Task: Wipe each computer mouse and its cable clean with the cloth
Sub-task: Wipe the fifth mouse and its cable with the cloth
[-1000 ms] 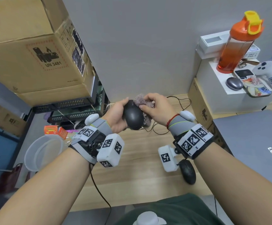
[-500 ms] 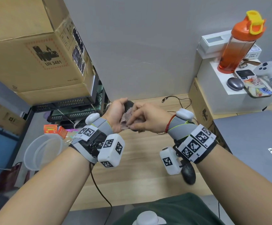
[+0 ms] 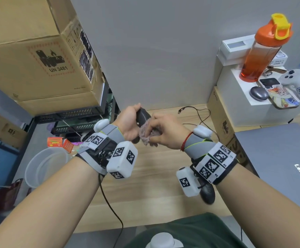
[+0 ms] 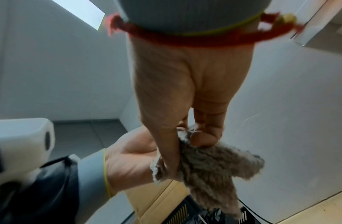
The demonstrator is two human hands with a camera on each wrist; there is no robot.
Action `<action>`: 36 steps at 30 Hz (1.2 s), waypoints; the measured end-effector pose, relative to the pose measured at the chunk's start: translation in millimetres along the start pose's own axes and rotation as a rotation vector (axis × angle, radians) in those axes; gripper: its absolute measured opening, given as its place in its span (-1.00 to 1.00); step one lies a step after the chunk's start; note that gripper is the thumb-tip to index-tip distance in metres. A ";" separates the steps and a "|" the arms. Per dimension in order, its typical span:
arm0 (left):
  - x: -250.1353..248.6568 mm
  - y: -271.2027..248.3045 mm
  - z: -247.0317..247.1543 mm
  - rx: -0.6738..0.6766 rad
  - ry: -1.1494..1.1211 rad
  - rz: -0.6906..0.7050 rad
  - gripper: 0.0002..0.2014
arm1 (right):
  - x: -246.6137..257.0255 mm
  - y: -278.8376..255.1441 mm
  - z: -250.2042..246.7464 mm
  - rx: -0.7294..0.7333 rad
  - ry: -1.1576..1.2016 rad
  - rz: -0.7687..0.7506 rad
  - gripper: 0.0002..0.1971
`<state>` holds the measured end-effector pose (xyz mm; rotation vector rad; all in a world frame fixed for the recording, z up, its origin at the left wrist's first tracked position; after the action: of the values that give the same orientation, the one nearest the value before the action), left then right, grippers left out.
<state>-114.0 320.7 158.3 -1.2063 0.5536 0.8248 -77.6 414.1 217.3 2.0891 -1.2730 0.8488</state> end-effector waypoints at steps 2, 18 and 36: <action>-0.1 -4.6 5.3 0.021 0.055 0.013 -0.72 | -6.0 4.5 -11.7 -0.080 0.045 0.049 -0.82; 11.0 -17.8 30.7 0.230 0.049 -0.059 -0.14 | 14.4 7.7 -15.5 -0.153 -0.161 -0.023 -0.88; 2.6 -22.9 20.9 0.025 0.170 0.028 -0.54 | -0.8 6.0 -54.7 -0.345 -0.146 0.115 -0.83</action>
<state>-95.2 338.4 175.7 -1.2551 0.7183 0.7414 -96.0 451.6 253.1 1.8415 -1.5092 0.4862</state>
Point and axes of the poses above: each hand's wrist, its own y-axis towards the middle knuckle, its own z-axis out of the palm, x = y × z, the point moved 10 cm from there along y, towards the middle knuckle, and after that the axes turned 1 degree about z, right-handed, at the moved point
